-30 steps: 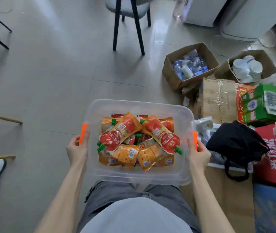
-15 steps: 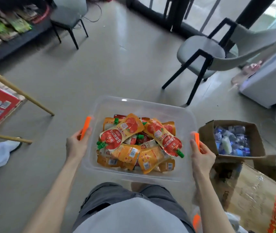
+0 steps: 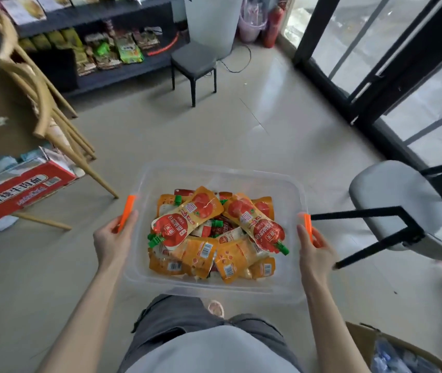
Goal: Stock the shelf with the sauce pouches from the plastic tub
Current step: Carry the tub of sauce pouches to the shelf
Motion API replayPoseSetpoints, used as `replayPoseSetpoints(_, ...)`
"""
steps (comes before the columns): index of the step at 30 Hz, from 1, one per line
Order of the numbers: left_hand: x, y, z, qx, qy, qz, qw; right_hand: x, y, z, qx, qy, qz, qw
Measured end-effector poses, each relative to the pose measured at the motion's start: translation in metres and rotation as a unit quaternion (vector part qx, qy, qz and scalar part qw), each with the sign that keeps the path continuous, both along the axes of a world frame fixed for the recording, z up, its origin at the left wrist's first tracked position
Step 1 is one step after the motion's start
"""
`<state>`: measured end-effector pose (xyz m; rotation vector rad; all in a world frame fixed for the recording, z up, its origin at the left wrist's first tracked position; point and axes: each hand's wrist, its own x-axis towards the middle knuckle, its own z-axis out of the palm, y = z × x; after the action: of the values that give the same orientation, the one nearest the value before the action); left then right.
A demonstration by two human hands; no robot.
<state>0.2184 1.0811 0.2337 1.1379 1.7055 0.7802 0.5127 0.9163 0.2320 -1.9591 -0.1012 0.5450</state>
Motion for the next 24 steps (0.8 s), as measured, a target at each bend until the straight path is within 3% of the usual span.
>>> replayPoseSetpoints(24,0.109,0.448,-0.013,-0.039,-0.03,0.237,0.97,0.144,0.58,-0.003,-0.04,-0.012,0.197,0.979)
